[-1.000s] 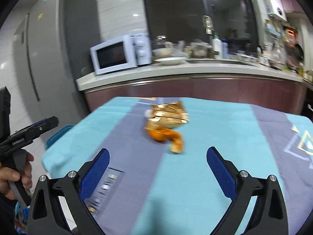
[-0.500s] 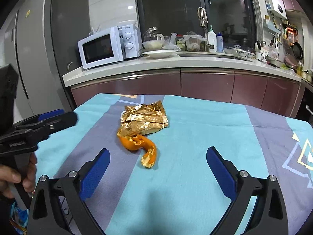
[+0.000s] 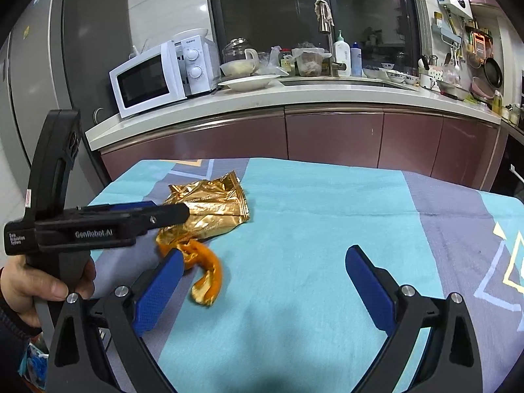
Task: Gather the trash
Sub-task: 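Return both tools to the table toward the gold wrapper and orange peel, then grasp the gold foil wrapper with the left tool while the right tool grasps the white tissue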
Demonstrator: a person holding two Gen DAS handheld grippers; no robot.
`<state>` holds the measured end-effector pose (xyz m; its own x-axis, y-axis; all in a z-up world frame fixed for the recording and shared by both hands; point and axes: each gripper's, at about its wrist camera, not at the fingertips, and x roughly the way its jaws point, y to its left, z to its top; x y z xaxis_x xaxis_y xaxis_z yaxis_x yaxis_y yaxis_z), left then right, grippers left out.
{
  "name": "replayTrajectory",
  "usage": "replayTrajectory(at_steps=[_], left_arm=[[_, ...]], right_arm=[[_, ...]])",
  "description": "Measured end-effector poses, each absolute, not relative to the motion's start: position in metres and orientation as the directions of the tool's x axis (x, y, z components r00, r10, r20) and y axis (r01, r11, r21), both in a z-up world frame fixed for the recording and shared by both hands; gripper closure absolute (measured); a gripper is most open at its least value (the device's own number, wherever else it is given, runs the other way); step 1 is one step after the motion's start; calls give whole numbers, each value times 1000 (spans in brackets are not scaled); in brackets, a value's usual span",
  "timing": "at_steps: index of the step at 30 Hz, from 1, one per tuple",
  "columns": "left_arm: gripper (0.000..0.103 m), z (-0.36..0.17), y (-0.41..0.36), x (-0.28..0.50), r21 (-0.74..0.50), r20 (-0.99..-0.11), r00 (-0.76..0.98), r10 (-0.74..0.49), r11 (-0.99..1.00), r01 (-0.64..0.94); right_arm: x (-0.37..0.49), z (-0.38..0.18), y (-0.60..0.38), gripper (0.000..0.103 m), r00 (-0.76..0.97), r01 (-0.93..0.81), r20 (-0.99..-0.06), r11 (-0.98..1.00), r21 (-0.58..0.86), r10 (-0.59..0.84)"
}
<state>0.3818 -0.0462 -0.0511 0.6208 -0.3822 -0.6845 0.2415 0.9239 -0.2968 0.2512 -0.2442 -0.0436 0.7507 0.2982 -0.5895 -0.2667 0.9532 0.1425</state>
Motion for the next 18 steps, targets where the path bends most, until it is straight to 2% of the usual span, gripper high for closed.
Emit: replayTrajectory(at_steps=[6,8,10,15,18], left_arm=[[47,-63,-49,400,-343,-688,591,-421,906,247],[72,-65,-50,403,-343,-684,592,-426,904,254],[81,-67,-49,406,-348,-681,594,-429,903,253],[88,-69,-45,407,-374,-657,607,-448,892,253],[90,-60,-29,400,-409,-612,643,-461,880,241]], right_arm=[[268,-43,-238,7,744,-280,-593,950,140,307],[273,-42,-236,7,742,-285,-595,949,137,309],[279,-42,-234,8,739,-288,-598,948,135,310],[295,-43,-231,9,730,-293,-606,946,141,317],[311,-44,-227,11,715,-303,-619,942,142,324]])
